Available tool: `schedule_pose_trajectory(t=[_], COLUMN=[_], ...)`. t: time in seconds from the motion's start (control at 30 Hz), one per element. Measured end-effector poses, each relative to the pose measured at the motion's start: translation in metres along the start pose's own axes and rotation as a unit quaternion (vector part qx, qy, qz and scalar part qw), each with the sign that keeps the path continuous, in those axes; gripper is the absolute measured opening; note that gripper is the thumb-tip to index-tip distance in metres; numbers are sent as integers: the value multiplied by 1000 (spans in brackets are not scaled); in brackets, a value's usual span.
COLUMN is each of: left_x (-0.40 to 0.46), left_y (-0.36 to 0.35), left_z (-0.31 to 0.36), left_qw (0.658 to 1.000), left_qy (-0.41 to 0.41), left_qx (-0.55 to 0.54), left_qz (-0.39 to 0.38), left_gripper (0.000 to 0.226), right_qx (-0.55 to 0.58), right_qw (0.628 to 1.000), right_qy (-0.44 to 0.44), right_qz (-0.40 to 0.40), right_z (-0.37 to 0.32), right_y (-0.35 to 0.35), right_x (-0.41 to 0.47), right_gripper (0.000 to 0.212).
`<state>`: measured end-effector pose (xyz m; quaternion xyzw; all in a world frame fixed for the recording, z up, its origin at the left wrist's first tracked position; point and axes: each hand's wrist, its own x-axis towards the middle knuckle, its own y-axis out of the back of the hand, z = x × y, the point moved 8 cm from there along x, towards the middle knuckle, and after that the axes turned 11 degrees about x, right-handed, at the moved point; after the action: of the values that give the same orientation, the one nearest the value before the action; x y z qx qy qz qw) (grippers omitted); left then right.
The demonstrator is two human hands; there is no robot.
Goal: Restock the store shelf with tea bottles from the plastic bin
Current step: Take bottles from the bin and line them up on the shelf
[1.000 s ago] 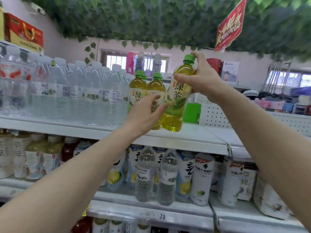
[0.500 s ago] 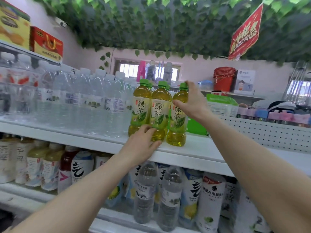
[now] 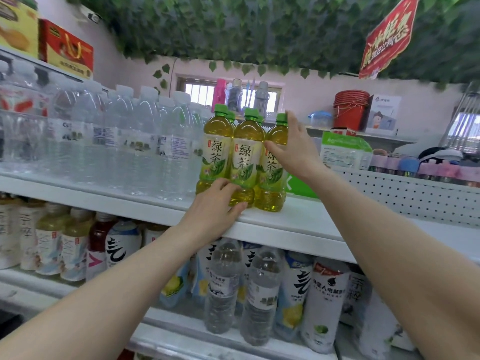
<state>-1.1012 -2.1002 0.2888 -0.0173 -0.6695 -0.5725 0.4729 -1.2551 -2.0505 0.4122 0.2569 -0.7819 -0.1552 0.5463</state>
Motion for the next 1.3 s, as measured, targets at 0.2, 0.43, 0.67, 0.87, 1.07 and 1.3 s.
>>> schedule_pose_trajectory(t=[0.2, 0.43, 0.67, 0.87, 1.07, 1.3], left_x=[-1, -43, -123, -217, -352, -519], left_y=[10, 43, 55, 26, -41, -137], left_z=[-3, -21, -64, -118, -189, -242], left_qw=[1000, 999, 999, 1000, 994, 963], left_qy=[-1, -9, -9, 12, 49, 165], left_qx=[-11, -39, -28, -24, -2, -19], left_qz=[-14, 26, 36, 0, -93, -211], left_gripper=[51, 51, 47, 42, 44, 39], right_qx=[-88, -163, -175, -170, -106, 1], right_qw=[996, 985, 980, 976, 974, 943], right_qy=[7, 55, 85, 105, 77, -4], right_qz=[-10, -13, -46, -85, -186, -333], right_z=[-6, -34, -76, -96, -95, -81], right_y=[7, 15, -10, -66, -167, -288], right_x=[-18, -71, -166, -272, -414, -579], right_gripper=[71, 59, 57, 52, 48, 45])
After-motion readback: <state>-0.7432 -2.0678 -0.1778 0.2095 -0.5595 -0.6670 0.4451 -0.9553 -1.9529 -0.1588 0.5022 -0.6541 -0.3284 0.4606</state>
